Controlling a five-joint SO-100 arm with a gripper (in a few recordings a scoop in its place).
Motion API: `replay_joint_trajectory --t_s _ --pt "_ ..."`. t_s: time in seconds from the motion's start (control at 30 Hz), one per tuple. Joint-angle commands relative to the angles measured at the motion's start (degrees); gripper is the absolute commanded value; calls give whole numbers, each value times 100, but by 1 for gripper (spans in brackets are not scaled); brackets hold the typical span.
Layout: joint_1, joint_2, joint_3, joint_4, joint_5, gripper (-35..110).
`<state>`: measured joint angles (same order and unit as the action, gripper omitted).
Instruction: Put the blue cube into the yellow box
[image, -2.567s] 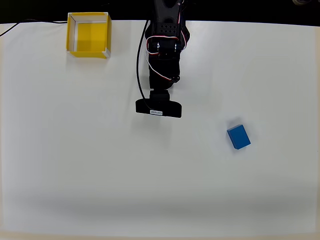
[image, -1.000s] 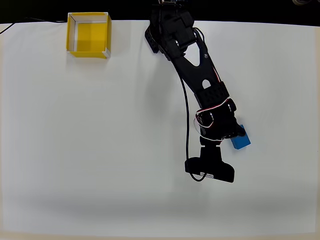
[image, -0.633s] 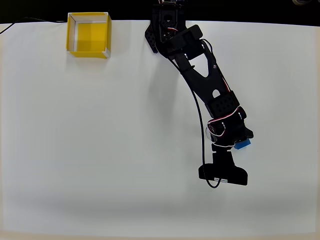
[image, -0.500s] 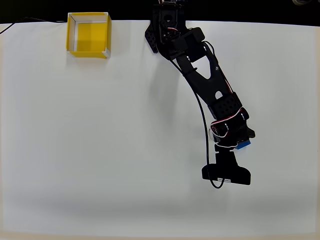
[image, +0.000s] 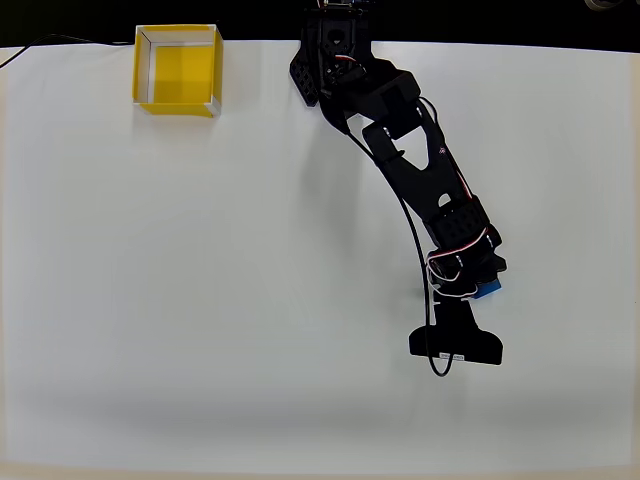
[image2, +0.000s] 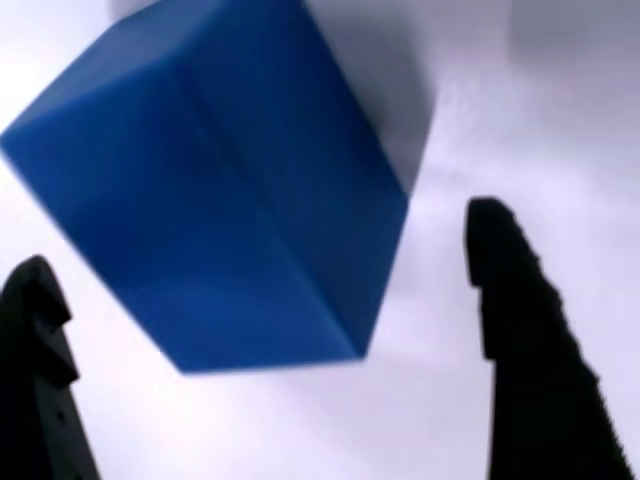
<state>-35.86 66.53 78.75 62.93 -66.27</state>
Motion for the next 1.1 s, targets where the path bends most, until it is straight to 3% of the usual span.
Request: replay_joint_trajectory --t_s 0.0,0.27,0.9,1.07 --pt "-176 264 -527 -141 -88 42" --pt "-299 105 -527 -343 -132 38" --pt "-413 -18 -562 -457 -220 6" --pt "-229 352 -615 -229 -387 5"
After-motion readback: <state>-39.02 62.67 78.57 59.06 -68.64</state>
